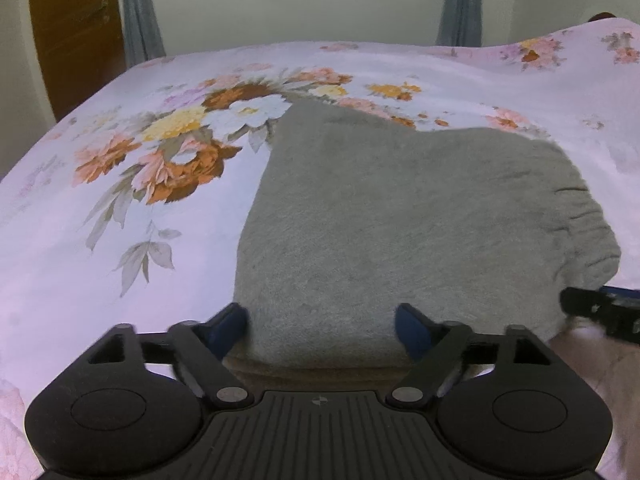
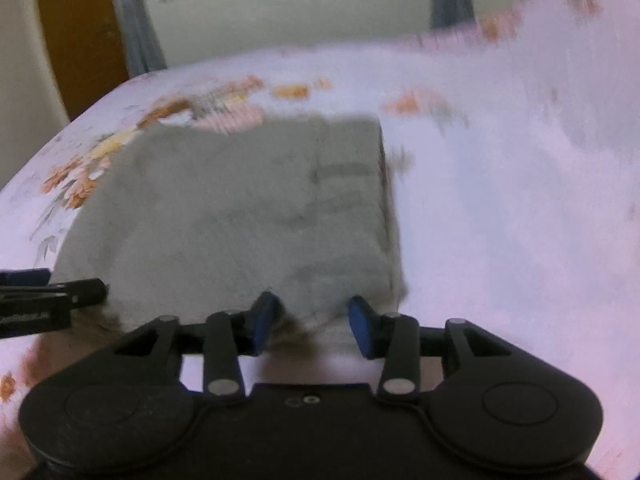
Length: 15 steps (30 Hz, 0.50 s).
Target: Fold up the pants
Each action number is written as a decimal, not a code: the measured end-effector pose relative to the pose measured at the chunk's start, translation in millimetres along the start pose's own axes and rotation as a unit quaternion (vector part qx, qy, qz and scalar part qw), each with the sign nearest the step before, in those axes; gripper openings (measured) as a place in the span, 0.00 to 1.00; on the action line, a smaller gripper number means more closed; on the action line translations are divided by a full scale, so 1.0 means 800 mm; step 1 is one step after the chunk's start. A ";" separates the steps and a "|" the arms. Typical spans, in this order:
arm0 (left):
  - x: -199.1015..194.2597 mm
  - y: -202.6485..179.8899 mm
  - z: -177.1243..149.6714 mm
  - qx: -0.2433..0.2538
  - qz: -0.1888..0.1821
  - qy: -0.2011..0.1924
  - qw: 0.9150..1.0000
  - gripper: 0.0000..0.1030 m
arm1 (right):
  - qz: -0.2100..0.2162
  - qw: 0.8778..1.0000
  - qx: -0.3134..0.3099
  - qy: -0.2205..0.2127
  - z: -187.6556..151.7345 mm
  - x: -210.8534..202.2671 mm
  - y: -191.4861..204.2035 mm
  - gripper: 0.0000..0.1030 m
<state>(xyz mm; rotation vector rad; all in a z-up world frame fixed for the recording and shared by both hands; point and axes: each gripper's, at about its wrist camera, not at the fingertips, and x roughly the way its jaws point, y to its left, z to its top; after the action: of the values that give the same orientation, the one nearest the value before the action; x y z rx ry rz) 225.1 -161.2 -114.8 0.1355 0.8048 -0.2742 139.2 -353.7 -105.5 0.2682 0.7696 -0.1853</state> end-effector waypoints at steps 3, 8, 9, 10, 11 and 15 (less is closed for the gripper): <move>-0.001 0.003 0.000 -0.005 -0.007 -0.002 1.000 0.90 | 0.010 1.000 0.006 -0.017 -0.002 -0.017 0.001 0.40; -0.006 0.002 -0.001 -0.011 -0.003 0.002 1.000 1.00 | 0.026 0.999 -0.003 -0.039 -0.006 -0.047 0.011 0.41; -0.007 0.001 -0.001 -0.015 0.000 0.006 1.000 1.00 | 0.028 0.999 -0.008 -0.040 -0.008 -0.052 0.014 0.41; -0.008 0.000 0.000 -0.020 0.002 0.014 1.000 1.00 | 0.029 0.999 -0.012 -0.040 -0.008 -0.054 0.017 0.42; -0.009 0.001 0.001 -0.027 0.001 0.023 0.999 1.00 | 0.030 0.999 -0.016 -0.039 -0.009 -0.058 0.019 0.43; -0.024 0.013 0.001 -0.058 -0.017 0.047 0.997 1.00 | 0.040 0.998 -0.011 -0.038 -0.019 -0.077 0.022 0.46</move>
<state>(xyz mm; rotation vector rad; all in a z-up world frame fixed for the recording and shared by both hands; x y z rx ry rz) 216.2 -148.3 -100.3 0.0265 0.9146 -0.2541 90.6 -328.4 -69.3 0.2688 0.6836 -0.1101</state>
